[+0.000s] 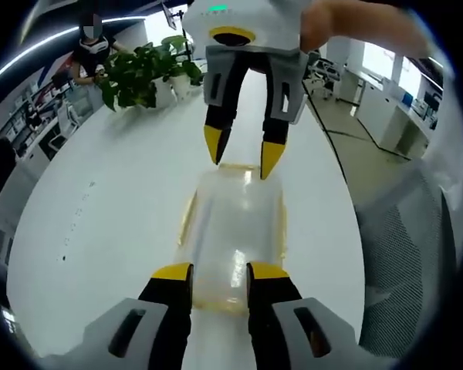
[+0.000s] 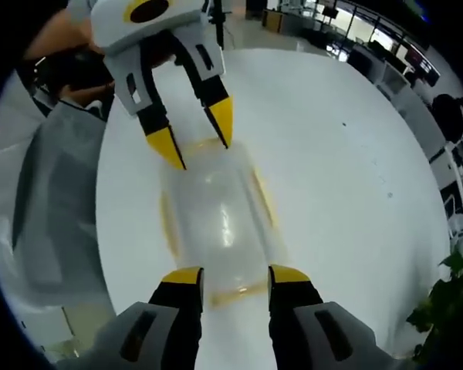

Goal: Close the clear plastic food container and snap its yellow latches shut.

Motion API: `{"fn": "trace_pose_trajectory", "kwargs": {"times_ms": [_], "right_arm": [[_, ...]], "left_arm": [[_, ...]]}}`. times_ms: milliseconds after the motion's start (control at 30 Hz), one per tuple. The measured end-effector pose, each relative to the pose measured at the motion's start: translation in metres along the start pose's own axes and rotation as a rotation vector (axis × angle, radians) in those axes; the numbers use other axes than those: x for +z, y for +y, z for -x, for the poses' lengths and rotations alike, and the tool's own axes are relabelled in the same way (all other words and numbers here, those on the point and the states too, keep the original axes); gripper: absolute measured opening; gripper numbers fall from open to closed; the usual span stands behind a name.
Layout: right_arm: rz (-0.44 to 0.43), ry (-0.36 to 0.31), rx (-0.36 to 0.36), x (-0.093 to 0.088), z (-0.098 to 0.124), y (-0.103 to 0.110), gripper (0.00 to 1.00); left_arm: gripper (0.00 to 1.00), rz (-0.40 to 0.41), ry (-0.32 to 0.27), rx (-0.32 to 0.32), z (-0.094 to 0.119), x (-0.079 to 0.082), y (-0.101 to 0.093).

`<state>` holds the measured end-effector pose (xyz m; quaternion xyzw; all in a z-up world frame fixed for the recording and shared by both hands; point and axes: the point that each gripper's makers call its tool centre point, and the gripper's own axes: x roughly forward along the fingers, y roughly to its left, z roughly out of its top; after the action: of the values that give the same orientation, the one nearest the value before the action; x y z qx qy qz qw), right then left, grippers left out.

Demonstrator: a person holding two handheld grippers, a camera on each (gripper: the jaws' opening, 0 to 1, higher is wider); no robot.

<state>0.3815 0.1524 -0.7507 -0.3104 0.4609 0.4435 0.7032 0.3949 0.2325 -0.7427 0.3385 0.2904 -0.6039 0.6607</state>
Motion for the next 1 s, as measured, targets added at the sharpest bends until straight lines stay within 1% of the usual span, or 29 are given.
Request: {"fn": "trace_pose_trajectory", "kwargs": {"times_ms": [133,267,567,733,1000], "right_arm": [[-0.006,-0.012,0.02,0.004,-0.004,0.004,0.31],[0.007,-0.012,0.027,0.009,-0.008,0.006,0.3],[0.037,-0.025,0.042,0.023,-0.016,0.01,0.29],[0.049,-0.038,0.053,0.03,-0.02,0.012,0.29],[0.052,-0.047,0.062,0.031,-0.022,0.013,0.3]], "left_arm": [[0.26,-0.001,-0.006,-0.005,-0.004,0.005,-0.001],[0.26,-0.007,-0.011,-0.01,-0.009,0.01,-0.003],[0.25,-0.009,-0.013,-0.018,-0.017,0.015,-0.004],[0.25,-0.009,-0.011,-0.025,-0.019,0.015,-0.007],[0.25,-0.004,-0.001,-0.033,-0.02,0.011,-0.009]]}}
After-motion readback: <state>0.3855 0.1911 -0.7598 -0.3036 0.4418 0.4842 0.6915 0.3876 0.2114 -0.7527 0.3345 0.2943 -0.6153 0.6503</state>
